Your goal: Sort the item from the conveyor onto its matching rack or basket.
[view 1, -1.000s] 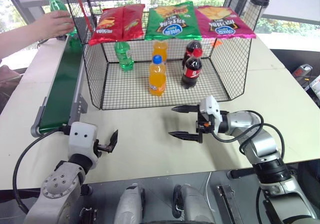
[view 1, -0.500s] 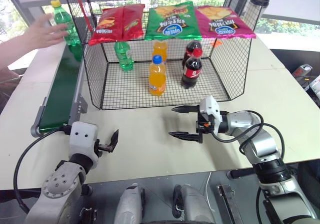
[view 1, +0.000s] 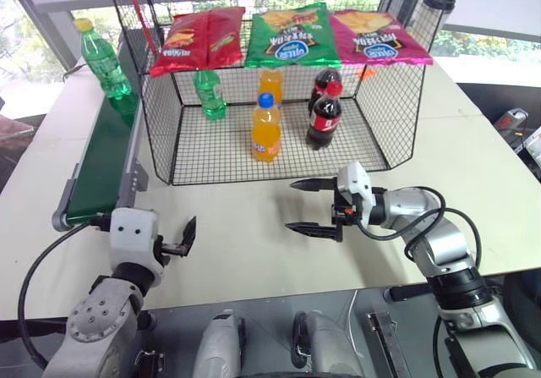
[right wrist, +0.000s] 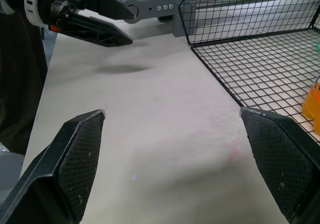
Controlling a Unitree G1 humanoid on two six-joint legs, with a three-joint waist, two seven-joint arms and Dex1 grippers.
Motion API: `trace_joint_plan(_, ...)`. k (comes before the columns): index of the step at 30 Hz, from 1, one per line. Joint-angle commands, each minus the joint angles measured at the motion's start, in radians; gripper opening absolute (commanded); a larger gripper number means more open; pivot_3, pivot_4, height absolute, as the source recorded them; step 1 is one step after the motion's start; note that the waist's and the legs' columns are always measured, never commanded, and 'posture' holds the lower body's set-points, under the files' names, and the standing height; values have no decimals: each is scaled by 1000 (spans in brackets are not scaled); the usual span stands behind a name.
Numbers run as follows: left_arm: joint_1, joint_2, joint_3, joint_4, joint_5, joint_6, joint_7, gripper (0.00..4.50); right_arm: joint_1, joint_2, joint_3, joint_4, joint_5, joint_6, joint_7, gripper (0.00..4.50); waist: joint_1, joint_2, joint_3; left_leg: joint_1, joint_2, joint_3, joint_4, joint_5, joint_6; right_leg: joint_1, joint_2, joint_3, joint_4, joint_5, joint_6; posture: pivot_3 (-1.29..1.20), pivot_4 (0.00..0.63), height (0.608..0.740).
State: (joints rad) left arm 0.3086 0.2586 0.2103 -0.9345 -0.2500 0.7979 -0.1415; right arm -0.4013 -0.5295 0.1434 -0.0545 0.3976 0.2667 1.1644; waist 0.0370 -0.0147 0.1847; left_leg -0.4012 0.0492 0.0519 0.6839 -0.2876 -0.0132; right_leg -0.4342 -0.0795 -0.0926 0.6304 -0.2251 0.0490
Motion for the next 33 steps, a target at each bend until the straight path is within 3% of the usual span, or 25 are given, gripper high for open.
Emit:
trace_joint_plan(1,5,-34,65,-57,-23,-51,16,4475,-7,-7,-11,-43,14,2,2,4500,0,0,0,0,0,0,0,0,0,0,0,0,0,0,0,0,150,740)
trace_joint_plan(6,-19,-95,195,-82,-87,-47,52,4475,-7,-15,-13,-53,15,11,8,4500,0,0,0,0,0,0,0,0,0,0,0,0,0,0,0,0,150,740)
trace_joint_plan(13,-63,-79,362,-22,-137,-27,84,4475,-18,-16,-14,-52,17,17,9,4500,0,0,0,0,0,0,0,0,0,0,0,0,0,0,0,0,150,740)
trace_joint_plan(23,-113,45,400,139,-168,-24,38,4475,-10,-13,-12,-50,14,13,9,4500,1,0,0,0,0,1,0,0,0,0,0,0,0,0,0,0,150,740)
trace_joint_plan(33,-152,44,402,176,-171,-24,88,4475,-1,-19,-14,-63,11,23,-2,4500,-1,0,0,0,0,1,0,0,0,0,0,0,0,0,0,0,150,740)
